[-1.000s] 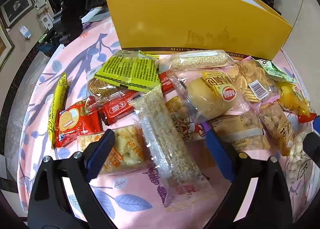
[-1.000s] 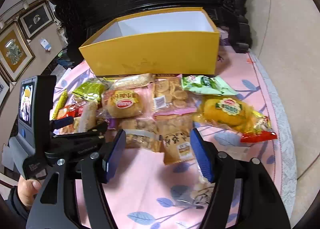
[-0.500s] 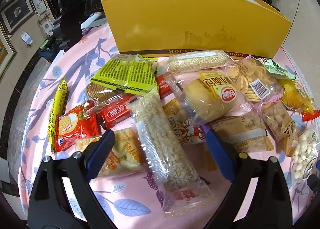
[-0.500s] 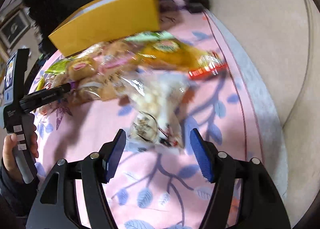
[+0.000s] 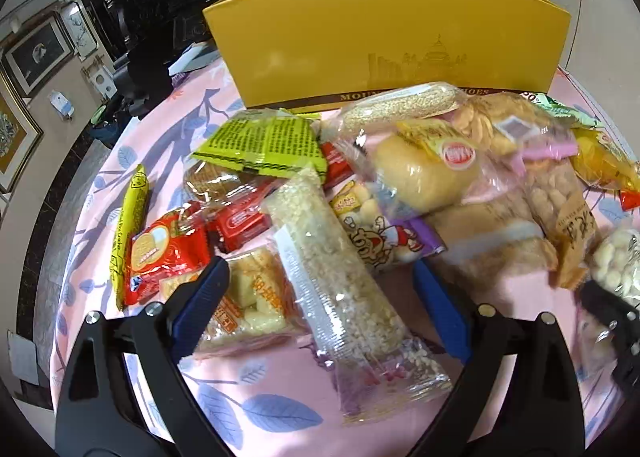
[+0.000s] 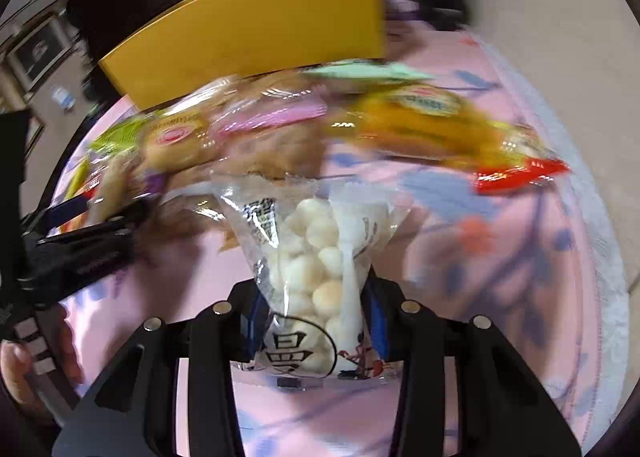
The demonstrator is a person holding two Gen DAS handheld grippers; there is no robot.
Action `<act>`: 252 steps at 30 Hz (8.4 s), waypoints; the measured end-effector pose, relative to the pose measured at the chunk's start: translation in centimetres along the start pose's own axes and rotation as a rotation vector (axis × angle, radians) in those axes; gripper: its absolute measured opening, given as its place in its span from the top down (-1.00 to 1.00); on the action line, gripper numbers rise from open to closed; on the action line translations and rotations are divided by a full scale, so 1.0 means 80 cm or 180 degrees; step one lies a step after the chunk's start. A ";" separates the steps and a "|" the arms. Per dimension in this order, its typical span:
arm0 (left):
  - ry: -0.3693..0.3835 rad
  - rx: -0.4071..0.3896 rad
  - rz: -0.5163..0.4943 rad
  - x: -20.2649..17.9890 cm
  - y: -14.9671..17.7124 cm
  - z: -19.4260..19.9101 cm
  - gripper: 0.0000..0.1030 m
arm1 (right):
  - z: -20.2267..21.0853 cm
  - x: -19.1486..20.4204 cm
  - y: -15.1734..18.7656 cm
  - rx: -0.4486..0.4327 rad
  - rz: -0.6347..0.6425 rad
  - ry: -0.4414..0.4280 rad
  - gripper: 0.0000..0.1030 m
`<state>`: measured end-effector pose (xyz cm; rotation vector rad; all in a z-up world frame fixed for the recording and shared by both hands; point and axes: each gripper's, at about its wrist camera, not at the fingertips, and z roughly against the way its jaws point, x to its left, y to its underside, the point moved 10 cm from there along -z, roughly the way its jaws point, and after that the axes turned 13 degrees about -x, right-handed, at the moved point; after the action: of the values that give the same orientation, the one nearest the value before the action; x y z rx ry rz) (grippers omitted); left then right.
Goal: Organize snacks
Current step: 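Grasp the white puffed-ball bag with the right tool while the left tool grasps the rice bar, then place the rice bar and puffed-ball bag into the yellow box, opening both tools, then move the left tool to the cartoon-printed snack pack while the right tool grasps the peanut bag, then carry the cartoon pack and peanut bag into the yellow box and open both tools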
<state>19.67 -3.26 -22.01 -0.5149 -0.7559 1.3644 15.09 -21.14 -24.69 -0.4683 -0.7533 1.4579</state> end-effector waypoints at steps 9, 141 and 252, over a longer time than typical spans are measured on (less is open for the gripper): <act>-0.0011 0.0028 -0.0027 0.046 0.013 0.002 -0.83 | -0.017 0.051 -0.015 0.0073 0.0066 -0.0306 0.18; 0.0362 0.0214 0.0706 0.107 0.019 0.014 -0.71 | -0.063 0.030 -0.053 -0.0084 0.0432 0.0308 -0.29; 0.0596 -0.0275 0.0737 0.030 -0.330 -0.102 -0.76 | -0.093 0.017 -0.373 -0.0541 -0.0011 0.0072 -0.28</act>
<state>43.57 -4.18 -7.93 -0.8069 -0.6174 1.4767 41.41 -21.18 -8.74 -0.6117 -0.8634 1.3892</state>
